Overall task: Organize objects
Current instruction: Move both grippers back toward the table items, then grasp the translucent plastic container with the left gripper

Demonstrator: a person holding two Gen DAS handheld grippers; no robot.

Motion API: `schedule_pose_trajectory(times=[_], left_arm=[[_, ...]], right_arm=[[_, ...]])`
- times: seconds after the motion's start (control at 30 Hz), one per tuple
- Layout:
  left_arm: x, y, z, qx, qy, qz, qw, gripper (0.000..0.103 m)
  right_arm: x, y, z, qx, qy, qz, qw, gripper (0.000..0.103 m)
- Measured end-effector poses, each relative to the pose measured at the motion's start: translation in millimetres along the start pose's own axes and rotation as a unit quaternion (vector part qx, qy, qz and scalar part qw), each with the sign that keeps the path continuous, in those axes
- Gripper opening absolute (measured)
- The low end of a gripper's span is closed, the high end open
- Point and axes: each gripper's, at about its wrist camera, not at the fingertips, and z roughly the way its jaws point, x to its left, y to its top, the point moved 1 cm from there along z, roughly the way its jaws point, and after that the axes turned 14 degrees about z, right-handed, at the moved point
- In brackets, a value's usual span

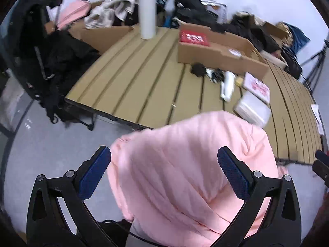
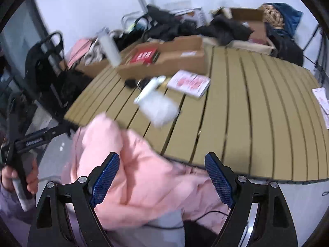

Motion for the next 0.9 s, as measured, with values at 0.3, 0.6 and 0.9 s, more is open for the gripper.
schedule_pose_trajectory(times=[0.3, 0.6, 0.9], left_arm=[[-10, 12, 4, -0.024, 0.005, 0.018, 0.9995, 0.103], [-71, 75, 36, -0.077, -0.159, 0.119, 0.9771, 0.097], [-114, 110, 135, 0.017, -0.253, 0.124, 0.9593, 0.037]], right_arm=[[13, 5, 16, -0.019, -0.013, -0.030, 0.999, 0.088], [-10, 21, 76, 0.036, 0.028, 0.041, 0.998, 0.072], [-24, 54, 127, 0.060, 0.068, 0.130, 0.987, 0.050]])
